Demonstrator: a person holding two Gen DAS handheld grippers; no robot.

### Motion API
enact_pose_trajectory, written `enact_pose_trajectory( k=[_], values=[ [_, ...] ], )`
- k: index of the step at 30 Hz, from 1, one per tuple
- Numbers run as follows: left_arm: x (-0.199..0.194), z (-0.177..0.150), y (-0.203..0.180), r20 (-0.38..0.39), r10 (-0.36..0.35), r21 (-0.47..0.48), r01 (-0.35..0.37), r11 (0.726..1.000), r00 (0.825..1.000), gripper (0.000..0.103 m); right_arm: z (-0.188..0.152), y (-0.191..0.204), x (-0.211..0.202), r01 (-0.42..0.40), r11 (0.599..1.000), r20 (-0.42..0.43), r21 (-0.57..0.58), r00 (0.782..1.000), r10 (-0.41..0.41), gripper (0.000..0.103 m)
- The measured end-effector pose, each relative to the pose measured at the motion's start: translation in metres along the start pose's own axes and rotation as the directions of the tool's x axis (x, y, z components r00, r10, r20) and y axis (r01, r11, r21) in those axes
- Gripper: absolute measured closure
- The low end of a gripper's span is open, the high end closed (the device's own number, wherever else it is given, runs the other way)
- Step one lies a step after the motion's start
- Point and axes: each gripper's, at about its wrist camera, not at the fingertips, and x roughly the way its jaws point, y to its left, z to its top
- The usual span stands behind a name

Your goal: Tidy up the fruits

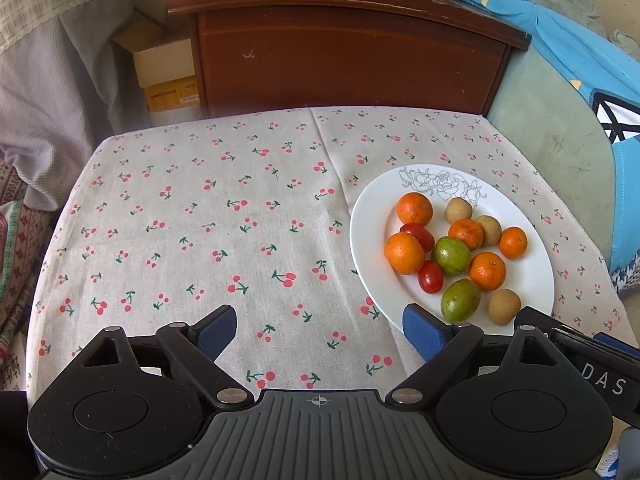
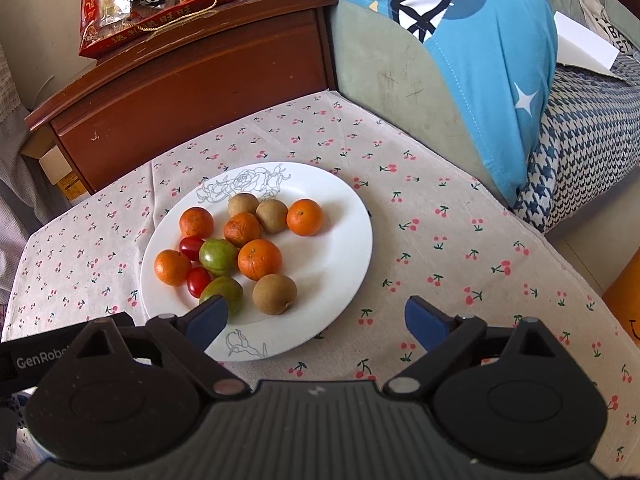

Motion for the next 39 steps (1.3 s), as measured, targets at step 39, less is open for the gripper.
enact_pose_trajectory(
  k=[39],
  values=[
    [0.018, -0.002, 0.001, -0.061, 0.095, 0.035, -0.093, 0.995, 0.994, 0.011, -0.003, 0.013, 0.016, 0.014, 0.997, -0.013, -0.073, 1.0, -0.015, 0.007]
  ],
)
